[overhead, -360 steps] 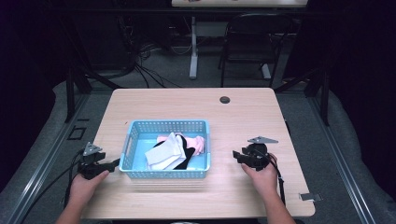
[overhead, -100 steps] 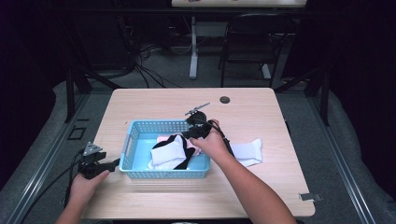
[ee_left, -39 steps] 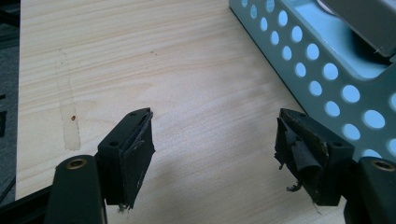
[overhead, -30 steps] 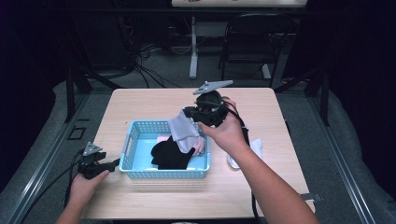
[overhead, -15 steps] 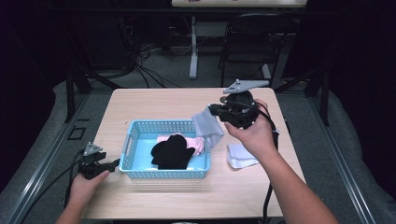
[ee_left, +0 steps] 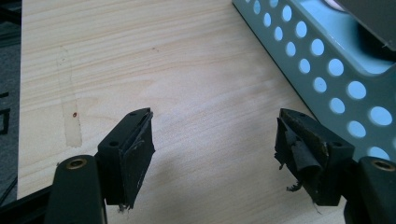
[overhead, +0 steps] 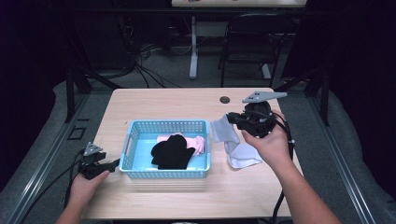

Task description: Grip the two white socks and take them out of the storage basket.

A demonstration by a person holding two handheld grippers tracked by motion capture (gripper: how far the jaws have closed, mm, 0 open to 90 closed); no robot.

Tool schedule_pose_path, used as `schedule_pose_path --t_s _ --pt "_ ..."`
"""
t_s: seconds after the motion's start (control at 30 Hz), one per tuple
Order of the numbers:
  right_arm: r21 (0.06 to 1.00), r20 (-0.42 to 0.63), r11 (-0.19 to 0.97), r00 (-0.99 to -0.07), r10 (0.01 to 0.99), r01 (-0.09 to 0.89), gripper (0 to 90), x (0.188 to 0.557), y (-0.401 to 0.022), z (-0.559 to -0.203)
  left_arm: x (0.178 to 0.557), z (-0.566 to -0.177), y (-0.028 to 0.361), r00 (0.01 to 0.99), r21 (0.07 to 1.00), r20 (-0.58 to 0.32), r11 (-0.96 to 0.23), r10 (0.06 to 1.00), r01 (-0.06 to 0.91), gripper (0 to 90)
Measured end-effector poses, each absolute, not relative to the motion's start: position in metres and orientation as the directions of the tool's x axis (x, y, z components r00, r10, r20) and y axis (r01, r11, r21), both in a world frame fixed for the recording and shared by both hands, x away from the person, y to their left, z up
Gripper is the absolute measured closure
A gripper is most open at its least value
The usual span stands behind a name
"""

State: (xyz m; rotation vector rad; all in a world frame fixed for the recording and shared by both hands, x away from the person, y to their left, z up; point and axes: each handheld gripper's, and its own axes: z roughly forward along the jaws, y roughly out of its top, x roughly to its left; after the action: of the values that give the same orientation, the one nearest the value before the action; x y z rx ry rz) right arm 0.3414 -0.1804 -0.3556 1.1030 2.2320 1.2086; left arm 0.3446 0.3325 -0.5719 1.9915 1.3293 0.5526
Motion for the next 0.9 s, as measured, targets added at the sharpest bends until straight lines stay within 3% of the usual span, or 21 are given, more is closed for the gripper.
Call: schedule_pose_path --t_s 0.37,0.9 --pt "0.792 0.073 0.307 -0.580 0.811 0.529 86.8 0.344 -0.195 -0.398 0.345 -0.572 0.333 0.392 0.728 -0.017 -0.258 0.920 0.635 27.7" --pt "0.722 0.128 0.189 -0.397 0.909 0.665 86.5 0.368 -0.258 -0.478 0.345 -0.573 0.332 0.391 0.724 -0.011 -0.262 0.920 0.638 27.8"
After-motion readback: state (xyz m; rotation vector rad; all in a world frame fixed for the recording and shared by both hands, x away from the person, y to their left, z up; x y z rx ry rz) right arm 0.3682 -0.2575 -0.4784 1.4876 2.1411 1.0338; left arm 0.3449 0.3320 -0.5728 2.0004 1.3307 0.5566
